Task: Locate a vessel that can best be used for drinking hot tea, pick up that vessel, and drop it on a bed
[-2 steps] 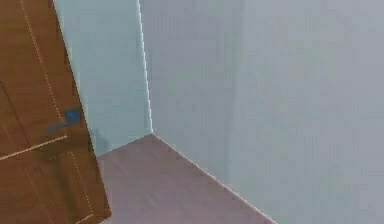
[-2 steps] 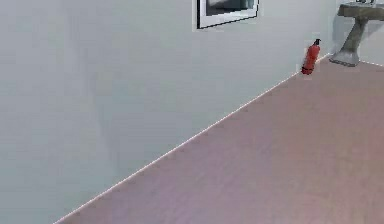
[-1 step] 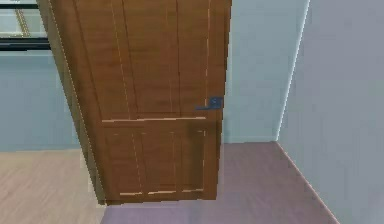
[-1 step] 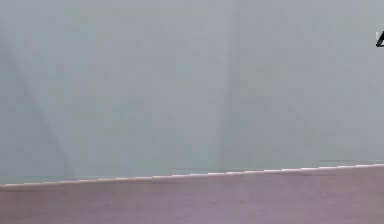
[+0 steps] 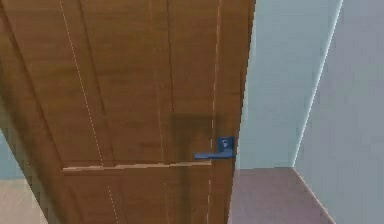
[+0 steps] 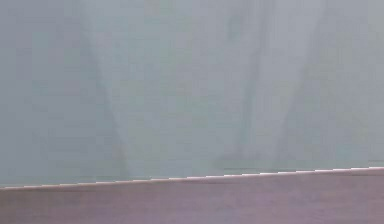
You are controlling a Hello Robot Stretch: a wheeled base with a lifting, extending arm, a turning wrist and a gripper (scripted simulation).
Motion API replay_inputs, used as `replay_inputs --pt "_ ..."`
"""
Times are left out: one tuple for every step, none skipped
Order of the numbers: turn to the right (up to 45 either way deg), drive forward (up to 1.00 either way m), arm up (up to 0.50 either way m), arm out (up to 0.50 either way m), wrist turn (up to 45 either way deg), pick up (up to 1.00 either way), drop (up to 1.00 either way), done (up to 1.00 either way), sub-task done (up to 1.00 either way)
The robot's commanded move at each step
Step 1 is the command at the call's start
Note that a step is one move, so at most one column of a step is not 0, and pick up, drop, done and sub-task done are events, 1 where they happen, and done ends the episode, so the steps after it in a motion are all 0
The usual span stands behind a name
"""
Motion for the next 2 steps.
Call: replay_inputs --pt "-45.0 0.00 0.00 0.00 0.0 0.00 0.00 0.00 0.00" --pt "0.0 0.25 0.00 0.00 0.0 0.00 0.00 0.00 0.00"
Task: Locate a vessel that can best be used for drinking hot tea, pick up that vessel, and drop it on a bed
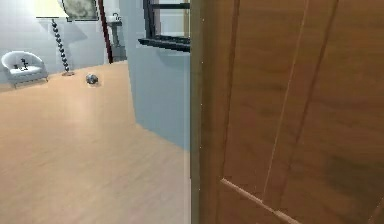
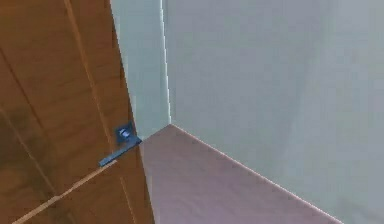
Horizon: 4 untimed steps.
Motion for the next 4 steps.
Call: replay_inputs --pt "-9.0 0.00 0.00 0.00 0.0 0.00 0.00 0.00 0.00" --pt "0.0 0.50 0.00 0.00 0.0 0.00 0.00 0.00 0.00" --pt "-39.0 0.00 0.00 0.00 0.0 0.00 0.00 0.00 0.00" --pt "-3.0 0.00 0.00 0.00 0.0 0.00 0.00 0.00 0.00"
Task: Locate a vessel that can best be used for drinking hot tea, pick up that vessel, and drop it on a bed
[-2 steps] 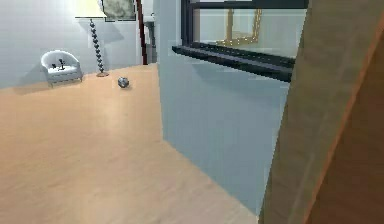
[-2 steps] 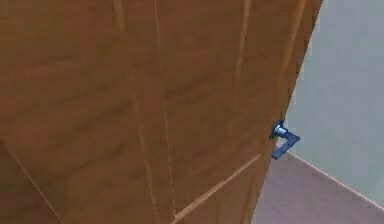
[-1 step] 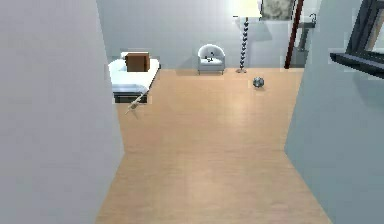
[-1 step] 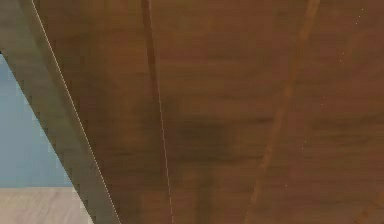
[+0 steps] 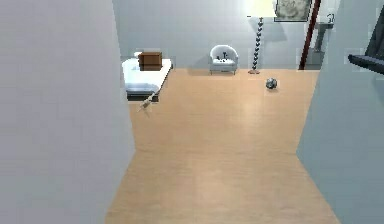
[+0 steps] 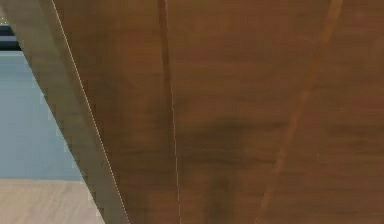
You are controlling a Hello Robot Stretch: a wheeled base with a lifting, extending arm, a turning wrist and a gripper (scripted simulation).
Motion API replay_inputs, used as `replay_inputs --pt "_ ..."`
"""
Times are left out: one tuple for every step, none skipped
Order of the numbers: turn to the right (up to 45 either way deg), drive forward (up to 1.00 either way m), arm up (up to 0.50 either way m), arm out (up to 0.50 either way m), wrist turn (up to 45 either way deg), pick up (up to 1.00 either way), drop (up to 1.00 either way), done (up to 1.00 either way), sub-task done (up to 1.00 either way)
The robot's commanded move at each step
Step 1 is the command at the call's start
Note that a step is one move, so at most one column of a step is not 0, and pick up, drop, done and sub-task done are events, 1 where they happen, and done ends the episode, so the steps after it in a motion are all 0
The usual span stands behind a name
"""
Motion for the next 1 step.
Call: replay_inputs --pt "0.0 0.30 0.00 0.00 0.0 0.00 0.00 0.00 0.00"
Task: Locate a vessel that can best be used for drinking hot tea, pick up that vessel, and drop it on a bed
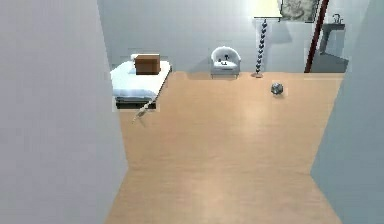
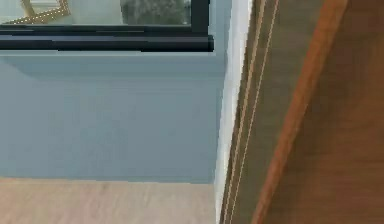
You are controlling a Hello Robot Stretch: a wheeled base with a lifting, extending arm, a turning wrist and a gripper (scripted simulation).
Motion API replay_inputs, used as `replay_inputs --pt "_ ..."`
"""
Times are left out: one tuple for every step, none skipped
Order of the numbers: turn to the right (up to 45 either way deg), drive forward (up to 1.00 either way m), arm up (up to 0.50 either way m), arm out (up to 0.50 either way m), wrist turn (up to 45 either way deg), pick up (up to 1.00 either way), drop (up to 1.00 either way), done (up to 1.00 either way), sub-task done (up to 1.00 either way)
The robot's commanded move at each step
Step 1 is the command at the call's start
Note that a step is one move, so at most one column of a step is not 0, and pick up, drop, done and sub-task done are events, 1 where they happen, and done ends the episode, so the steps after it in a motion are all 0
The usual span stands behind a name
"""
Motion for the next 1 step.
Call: replay_inputs --pt "27.0 0.00 0.00 0.00 0.0 0.00 0.00 0.00 0.00"
